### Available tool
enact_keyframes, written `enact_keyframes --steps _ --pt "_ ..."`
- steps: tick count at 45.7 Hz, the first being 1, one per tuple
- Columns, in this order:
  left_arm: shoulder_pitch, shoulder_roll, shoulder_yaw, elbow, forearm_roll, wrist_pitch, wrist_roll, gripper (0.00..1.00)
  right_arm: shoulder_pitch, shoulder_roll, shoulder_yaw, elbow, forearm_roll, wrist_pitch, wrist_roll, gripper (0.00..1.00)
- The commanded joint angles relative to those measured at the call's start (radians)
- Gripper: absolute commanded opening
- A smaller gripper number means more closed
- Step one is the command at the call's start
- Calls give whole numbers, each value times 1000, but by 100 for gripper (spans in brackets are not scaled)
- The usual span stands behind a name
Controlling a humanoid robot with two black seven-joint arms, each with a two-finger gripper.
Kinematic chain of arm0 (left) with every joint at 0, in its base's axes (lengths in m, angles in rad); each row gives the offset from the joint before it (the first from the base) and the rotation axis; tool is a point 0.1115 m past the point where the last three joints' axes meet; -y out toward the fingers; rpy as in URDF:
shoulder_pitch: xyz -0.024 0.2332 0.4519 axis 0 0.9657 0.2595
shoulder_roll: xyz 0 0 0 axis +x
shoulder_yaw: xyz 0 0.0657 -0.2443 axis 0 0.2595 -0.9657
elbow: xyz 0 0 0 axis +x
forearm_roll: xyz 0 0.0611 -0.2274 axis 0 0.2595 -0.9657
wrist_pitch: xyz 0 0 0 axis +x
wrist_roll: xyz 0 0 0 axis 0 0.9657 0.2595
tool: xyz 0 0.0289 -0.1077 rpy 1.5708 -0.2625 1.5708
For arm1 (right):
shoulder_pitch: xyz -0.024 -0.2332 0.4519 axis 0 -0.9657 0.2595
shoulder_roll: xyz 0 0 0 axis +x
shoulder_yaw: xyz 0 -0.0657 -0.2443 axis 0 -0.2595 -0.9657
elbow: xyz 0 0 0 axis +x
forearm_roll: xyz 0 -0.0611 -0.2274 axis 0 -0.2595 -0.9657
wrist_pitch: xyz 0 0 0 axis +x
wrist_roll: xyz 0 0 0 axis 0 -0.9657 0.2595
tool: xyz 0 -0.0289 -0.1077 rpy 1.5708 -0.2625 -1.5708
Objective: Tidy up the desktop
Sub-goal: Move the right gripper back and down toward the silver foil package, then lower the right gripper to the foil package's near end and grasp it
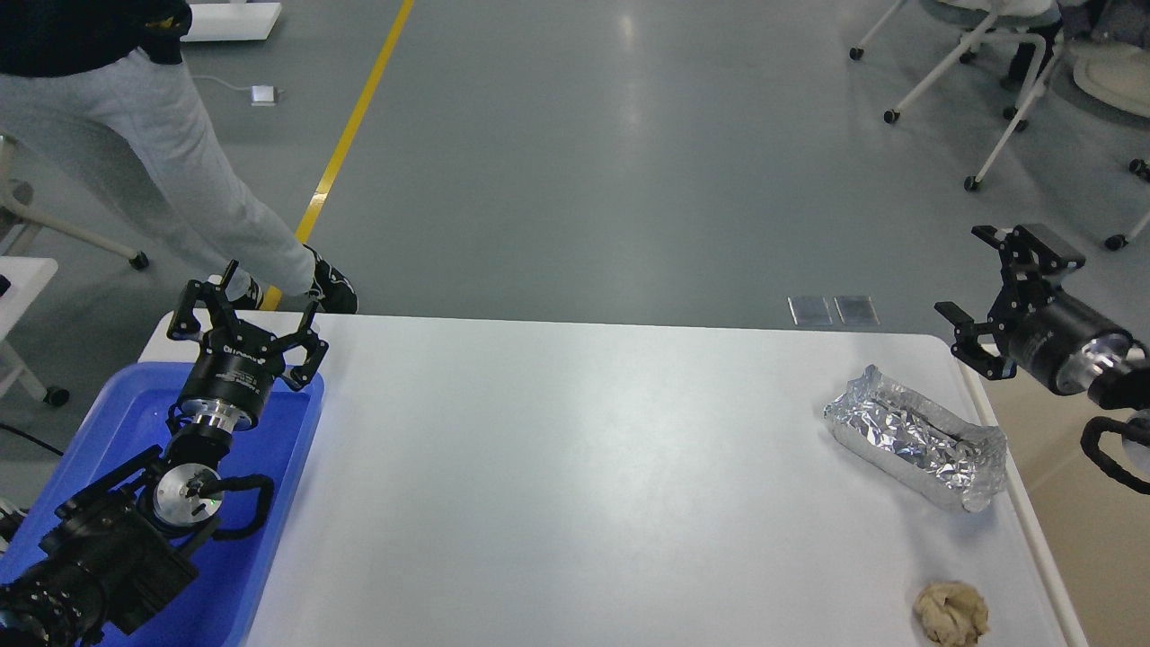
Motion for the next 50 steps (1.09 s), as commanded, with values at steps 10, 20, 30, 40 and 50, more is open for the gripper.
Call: enact_keyframes --steps 10,20,30,40,50 --pt "0 -1 0 0 0 0 0 100 226 -179 -349 103 -384 13 -331 100" --pt "0 1 0 0 0 0 0 100 277 -207 -483 102 -596 9 -332 100" --pt "-1 1 0 0 0 0 0 100 277 -201 -624 64 -665 1 -328 99" --pt "-1 1 0 0 0 0 0 100 231 -150 -656 -38 -667 -10 -322 97" --pt "0 1 0 0 0 0 0 100 191 -64 -659 -92 -664 -99 -322 97"
